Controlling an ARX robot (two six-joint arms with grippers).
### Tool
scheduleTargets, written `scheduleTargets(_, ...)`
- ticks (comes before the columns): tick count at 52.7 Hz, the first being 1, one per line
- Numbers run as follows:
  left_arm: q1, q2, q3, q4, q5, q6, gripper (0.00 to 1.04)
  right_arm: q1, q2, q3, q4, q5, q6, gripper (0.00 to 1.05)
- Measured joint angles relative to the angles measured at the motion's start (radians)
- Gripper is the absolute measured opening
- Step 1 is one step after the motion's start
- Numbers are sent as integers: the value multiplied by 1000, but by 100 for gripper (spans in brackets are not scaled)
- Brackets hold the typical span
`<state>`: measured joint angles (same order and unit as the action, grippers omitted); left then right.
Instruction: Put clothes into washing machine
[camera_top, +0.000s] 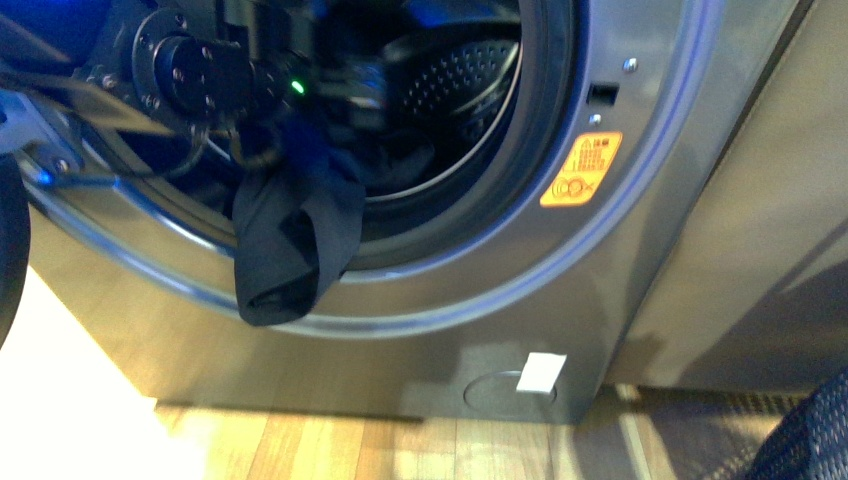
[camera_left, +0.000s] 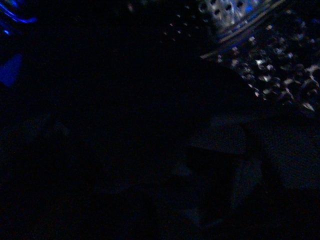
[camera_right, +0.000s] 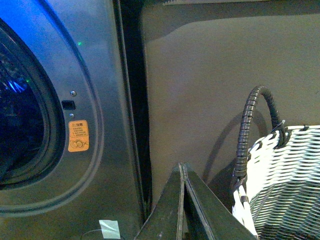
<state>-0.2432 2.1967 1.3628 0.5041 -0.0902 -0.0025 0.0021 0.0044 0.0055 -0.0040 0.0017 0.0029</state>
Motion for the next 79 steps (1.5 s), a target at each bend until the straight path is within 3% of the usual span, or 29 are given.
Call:
scheduleTargets(36,-76,-323,-373,108,89,9,98,0,0,0,0,0,0,2)
scheduleTargets(60,-199,-610,-638,148,-11,-22,98,0,0,0,0,0,0,2)
scheduleTargets(74,-302,-832,-758,166,11,-42,98,0,0,0,0,0,0,2)
scheduleTargets(76,-308,-866,-768,153,-6,-27,98,0,0,0,0,0,0,2)
scheduleTargets(79,-323,-900,-811,224,-233,-16,87,0,0,0,0,0,0,2)
